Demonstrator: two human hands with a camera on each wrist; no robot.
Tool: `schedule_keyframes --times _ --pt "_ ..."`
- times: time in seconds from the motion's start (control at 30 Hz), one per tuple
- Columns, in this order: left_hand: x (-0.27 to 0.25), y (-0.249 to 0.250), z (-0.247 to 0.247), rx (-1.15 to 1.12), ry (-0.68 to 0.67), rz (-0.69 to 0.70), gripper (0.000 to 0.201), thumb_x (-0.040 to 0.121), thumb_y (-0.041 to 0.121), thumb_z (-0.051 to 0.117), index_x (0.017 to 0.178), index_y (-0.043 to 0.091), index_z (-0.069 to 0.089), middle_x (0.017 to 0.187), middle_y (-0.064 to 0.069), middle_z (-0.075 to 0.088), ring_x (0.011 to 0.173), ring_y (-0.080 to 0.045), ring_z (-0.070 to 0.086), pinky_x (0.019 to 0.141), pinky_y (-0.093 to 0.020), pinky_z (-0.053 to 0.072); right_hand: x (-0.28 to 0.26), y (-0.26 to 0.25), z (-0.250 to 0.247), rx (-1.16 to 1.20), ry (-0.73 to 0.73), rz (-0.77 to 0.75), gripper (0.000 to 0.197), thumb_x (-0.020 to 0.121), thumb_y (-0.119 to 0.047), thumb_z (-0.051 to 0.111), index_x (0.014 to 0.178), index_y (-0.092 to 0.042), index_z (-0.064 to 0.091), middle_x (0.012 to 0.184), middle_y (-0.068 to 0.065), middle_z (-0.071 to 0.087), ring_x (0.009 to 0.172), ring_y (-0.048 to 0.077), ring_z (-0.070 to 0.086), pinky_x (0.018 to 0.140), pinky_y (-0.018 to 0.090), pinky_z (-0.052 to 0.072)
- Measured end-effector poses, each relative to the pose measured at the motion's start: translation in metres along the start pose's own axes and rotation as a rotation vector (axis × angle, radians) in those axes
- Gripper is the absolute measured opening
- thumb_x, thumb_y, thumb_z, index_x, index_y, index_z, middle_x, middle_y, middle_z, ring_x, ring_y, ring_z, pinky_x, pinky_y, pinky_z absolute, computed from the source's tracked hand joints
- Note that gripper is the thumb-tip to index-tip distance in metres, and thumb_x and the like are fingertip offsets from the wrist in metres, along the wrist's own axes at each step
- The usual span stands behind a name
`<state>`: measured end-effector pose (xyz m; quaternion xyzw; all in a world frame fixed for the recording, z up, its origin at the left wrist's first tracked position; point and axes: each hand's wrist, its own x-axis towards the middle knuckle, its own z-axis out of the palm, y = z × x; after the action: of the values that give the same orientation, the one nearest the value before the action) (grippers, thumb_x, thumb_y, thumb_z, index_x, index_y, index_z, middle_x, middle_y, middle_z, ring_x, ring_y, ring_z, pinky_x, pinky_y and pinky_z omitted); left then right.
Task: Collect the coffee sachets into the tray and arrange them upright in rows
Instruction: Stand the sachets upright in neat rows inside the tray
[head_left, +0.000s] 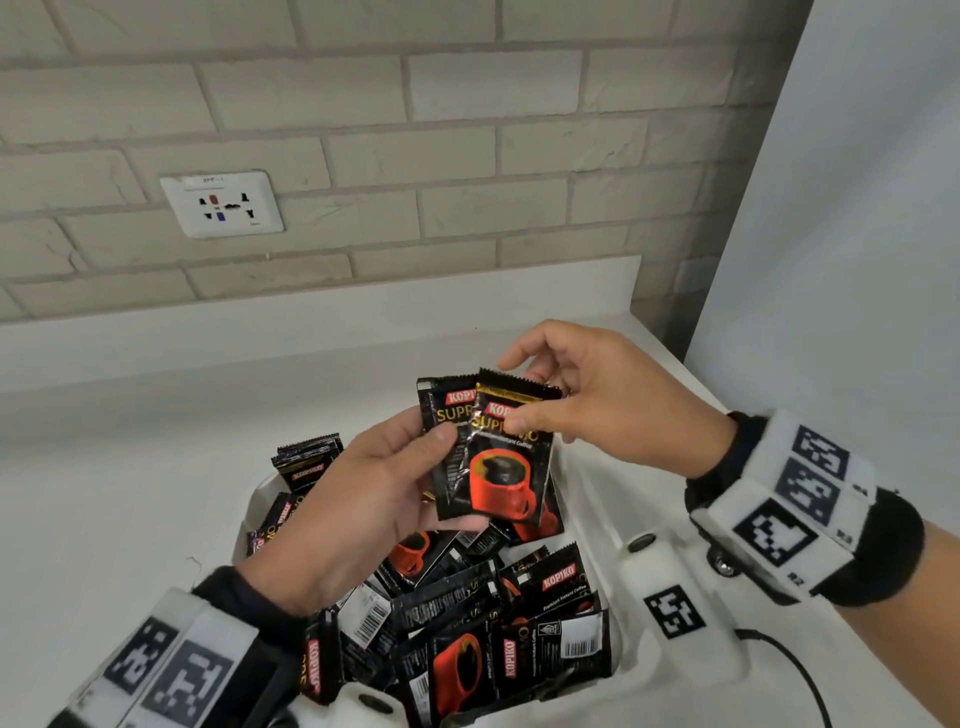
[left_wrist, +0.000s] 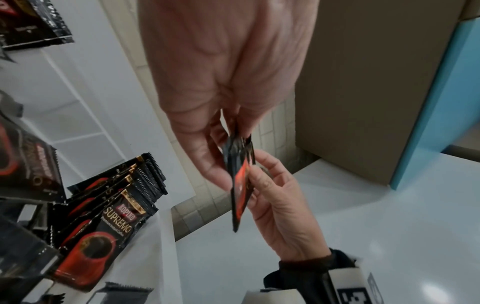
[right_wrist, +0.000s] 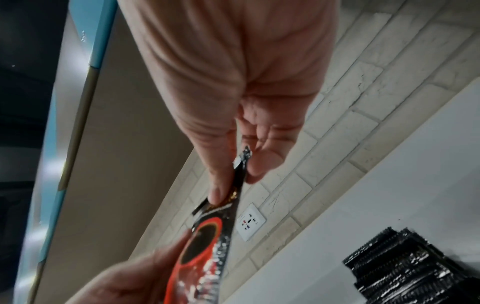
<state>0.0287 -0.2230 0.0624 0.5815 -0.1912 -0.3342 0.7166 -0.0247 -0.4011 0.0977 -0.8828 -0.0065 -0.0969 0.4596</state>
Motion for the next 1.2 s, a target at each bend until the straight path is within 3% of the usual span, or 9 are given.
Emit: schedule_keyframes --times 0.13,0.4,0.57,0.67,0.77,0.83,0.9,1.0,1.2 --pt "0.002 -0.002 -0.007 -0.082 0.057 -0.057 0.036 0.076 0.020 0.052 0.107 0.004 0.062 0.101 -0.018 0.071 0.074 -0.024 0.070 0.050 -0.030 0.057 0.000 0.011 -0.016 -0.006 0.080 0.052 0.033 0.071 -0.009 0.075 0.084 -0.032 0.056 0.082 -0.008 0.061 0.059 -0.001 0.056 0.052 0.012 0.043" --pt "0.005 -0.009 -0.010 -0.050 0.085 -0.107 0.021 0.094 0.010 0.043 0.100 0.008 0.063 0.093 -0.013 0.073 0.074 -0.023 0.071 0.055 -0.033 0.059 -0.007 0.020 -0.028 -0.009 0.149 0.099 0.029 0.074 -0.007 0.073 0.083 -0.029 0.057 0.083 -0.003 0.065 0.066 0.014 0.055 0.046 0.010 0.043" --pt "0.006 -0.007 -0.010 -0.257 0.175 -0.149 0.026 0.098 0.013 0.034 0.108 0.013 0.059 0.059 0.000 0.056 0.047 -0.011 0.050 0.045 -0.026 0.049 -0.012 0.013 -0.023 0.137 0.057 0.089 0.020 0.075 -0.002 0.071 0.080 -0.020 0.064 0.076 -0.002 0.065 0.057 0.001 0.053 0.046 0.010 0.040" --pt "0.003 -0.003 -0.011 -0.452 0.145 -0.199 0.039 0.085 0.038 0.049 0.111 0.010 0.059 0.059 0.000 0.038 0.046 -0.011 0.033 0.040 -0.022 0.032 -0.014 0.010 -0.015 0.214 -0.060 0.077 0.015 0.073 -0.004 0.071 0.077 -0.018 0.066 0.070 -0.006 0.066 0.053 -0.002 0.053 0.047 0.012 0.042" --pt "0.001 -0.002 -0.011 -0.545 0.013 -0.218 0.067 0.055 0.051 0.081 0.103 0.006 0.068 0.065 -0.004 0.045 0.051 -0.015 0.041 0.044 -0.025 0.037 -0.013 0.010 -0.004 0.306 -0.117 0.073 0.014 0.072 -0.004 0.070 0.076 -0.016 0.063 0.067 -0.006 0.065 0.053 0.002 0.054 0.046 0.014 0.044" --pt "-0.001 -0.003 -0.009 -0.462 -0.002 -0.182 0.045 0.058 0.031 0.084 0.092 0.004 0.071 0.076 -0.008 0.058 0.064 -0.019 0.055 0.058 -0.028 0.046 -0.012 0.008 0.003 0.382 -0.124 0.073 0.014 0.068 -0.007 0.070 0.074 -0.016 0.061 0.069 -0.003 0.064 0.053 0.004 0.056 0.046 0.015 0.046" --pt "-0.001 -0.006 -0.001 -0.250 0.059 -0.131 0.016 0.086 0.015 0.059 0.094 0.005 0.067 0.082 -0.005 0.070 0.075 -0.013 0.064 0.073 -0.024 0.050 -0.011 0.006 0.009 0.437 -0.134 0.080 0.015 0.063 -0.013 0.070 0.073 -0.016 0.060 0.067 -0.003 0.064 0.050 0.005 0.055 0.045 0.015 0.046" --pt "0.002 -0.013 0.004 -0.110 0.026 -0.135 0.032 0.091 0.032 0.043 0.098 0.010 0.065 0.087 -0.008 0.074 0.076 -0.018 0.071 0.077 -0.035 0.051 -0.008 0.005 0.017 0.434 -0.131 0.089 0.016 0.069 -0.005 0.071 0.074 -0.015 0.059 0.068 -0.004 0.062 0.048 0.005 0.053 0.045 0.015 0.046" --pt "0.002 -0.016 0.005 0.170 0.115 0.013 0.035 0.077 0.040 0.046 0.094 0.016 0.064 0.078 -0.001 0.074 0.068 -0.013 0.070 0.063 -0.029 0.056 -0.001 0.007 0.026 0.300 -0.042 0.100 0.021 0.073 -0.004 0.072 0.071 -0.019 0.057 0.073 -0.002 0.058 0.046 0.005 0.049 0.042 0.015 0.043"
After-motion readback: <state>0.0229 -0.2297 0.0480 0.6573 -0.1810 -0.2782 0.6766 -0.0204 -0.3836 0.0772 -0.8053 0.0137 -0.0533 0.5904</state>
